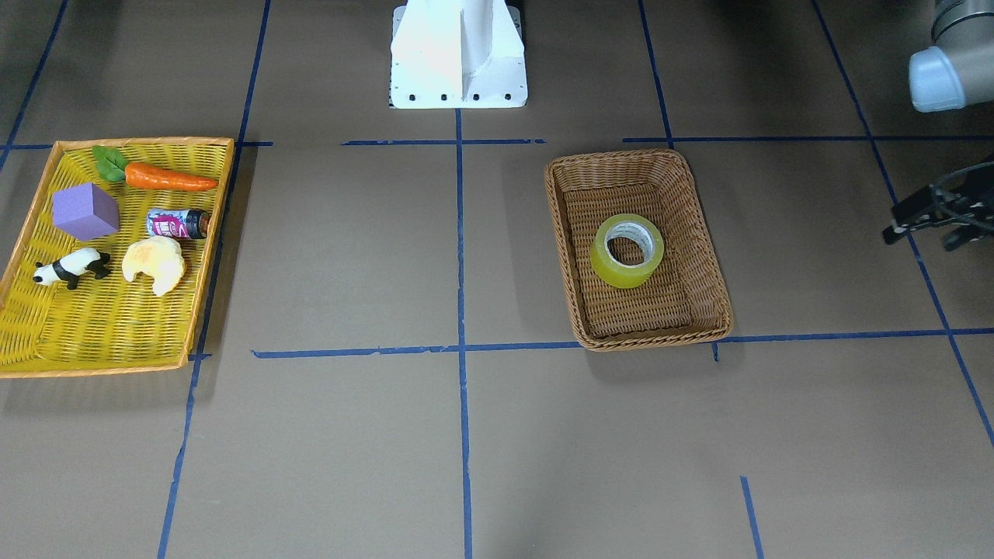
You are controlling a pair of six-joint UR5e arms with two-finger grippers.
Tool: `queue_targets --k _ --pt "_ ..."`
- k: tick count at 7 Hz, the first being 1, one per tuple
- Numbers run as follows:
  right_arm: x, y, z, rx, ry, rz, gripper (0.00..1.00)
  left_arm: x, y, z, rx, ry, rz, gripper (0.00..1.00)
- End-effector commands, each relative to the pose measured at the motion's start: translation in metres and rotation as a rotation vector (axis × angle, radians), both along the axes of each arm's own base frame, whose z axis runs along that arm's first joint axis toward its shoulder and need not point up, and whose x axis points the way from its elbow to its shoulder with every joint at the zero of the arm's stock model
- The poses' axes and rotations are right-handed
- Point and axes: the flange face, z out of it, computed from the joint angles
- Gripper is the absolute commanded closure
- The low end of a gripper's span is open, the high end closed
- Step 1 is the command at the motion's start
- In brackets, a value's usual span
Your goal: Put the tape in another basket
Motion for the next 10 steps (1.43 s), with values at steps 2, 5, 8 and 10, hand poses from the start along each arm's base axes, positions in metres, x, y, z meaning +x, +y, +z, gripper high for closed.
queue_targets --k 2,5,8,10 --pt "0.005 0.008 0.02 0.02 0.003 0.01 0.0 -0.073 0.035 0.089 -0.001 -0.047 0.023 0.0" --pt "0.004 0.009 0.045 0.022 -0.017 0.016 0.0 -0.107 0.041 0.1 -0.023 -0.06 0.013 0.0" --pt "0.004 0.006 0.041 0.029 -0.017 0.018 0.0 -0.13 0.049 0.112 -0.03 -0.092 0.026 0.0" --pt "0.002 0.005 0.039 0.029 -0.044 0.017 0.0 -0.145 0.056 0.119 -0.081 -0.099 0.026 0.0"
